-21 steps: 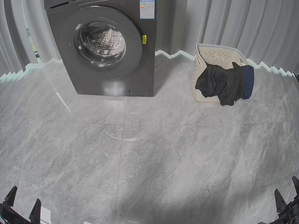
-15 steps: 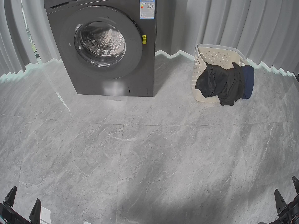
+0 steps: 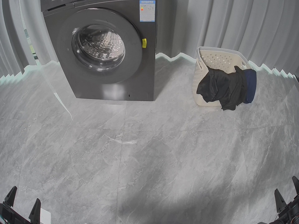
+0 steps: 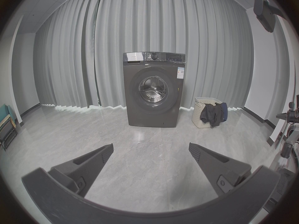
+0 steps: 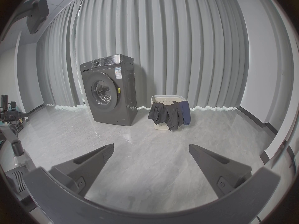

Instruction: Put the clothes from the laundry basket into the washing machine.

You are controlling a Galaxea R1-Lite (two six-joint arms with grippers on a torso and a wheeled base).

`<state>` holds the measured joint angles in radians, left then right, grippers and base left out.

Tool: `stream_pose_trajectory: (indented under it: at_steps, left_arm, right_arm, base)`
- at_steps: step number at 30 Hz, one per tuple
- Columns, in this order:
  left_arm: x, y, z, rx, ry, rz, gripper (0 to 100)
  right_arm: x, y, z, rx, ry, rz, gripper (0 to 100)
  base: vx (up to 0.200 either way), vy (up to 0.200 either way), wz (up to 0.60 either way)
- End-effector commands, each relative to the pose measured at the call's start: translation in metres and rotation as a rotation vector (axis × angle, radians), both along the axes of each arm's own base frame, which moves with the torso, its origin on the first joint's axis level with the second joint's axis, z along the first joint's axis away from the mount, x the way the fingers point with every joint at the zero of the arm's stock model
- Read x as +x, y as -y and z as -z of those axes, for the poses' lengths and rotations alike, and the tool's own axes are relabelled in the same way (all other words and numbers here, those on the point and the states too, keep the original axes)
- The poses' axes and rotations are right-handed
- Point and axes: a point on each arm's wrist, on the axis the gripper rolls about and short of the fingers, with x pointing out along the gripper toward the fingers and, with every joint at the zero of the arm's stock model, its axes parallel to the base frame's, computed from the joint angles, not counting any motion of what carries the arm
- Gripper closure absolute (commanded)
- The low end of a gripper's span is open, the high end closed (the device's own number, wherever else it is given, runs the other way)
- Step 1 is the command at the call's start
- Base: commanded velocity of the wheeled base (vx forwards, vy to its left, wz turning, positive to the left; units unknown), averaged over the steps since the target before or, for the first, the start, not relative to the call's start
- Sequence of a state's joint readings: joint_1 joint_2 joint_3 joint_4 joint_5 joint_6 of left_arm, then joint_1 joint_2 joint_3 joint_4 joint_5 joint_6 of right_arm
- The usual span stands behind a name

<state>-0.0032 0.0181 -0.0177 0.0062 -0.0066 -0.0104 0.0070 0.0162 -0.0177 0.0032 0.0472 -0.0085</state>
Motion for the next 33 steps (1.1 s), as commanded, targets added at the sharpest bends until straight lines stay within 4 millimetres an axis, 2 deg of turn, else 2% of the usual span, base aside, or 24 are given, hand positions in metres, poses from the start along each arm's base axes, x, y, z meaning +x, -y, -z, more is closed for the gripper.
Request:
stream_pose_trajectory:
  at_steps: [1,5,11,21,33]
  left_arm:
    - [-0.0002,0.0,0.0049,0.001,0.002,-0.001,0]
    - [-0.0002,0.0,0.0049,0.001,0.002,-0.001,0]
    - [-0.0002,0.0,0.0049,0.001,0.002,0.001,0]
    - [-0.0002,0.0,0.0049,-0.002,0.002,-0.001,0]
    - [-0.0002,0.0,0.0049,-0.002,0.002,-0.001,0]
  right_arm:
    - [-0.0002,0.0,0.0044,-0.001,0.002,-0.001,0]
    - [-0.0002,-0.0001,0.0044,-0.001,0.002,0.002,0]
    - [-0.0002,-0.0001,0.0044,-0.001,0.002,0.002,0]
    - [-0.0002,-0.0001,0.0044,-0.001,0.002,0.002,0]
    - [-0.0002,-0.0001,0.0044,-0.001,0.002,0.002,0]
  base:
    - [0.0,0.0,0.0]
    - [0.0,0.0,0.0]
    - [0.0,0.0,-0.6]
    - [0.0,0.0,0.0]
    - [0.0,-0.2,0.0]
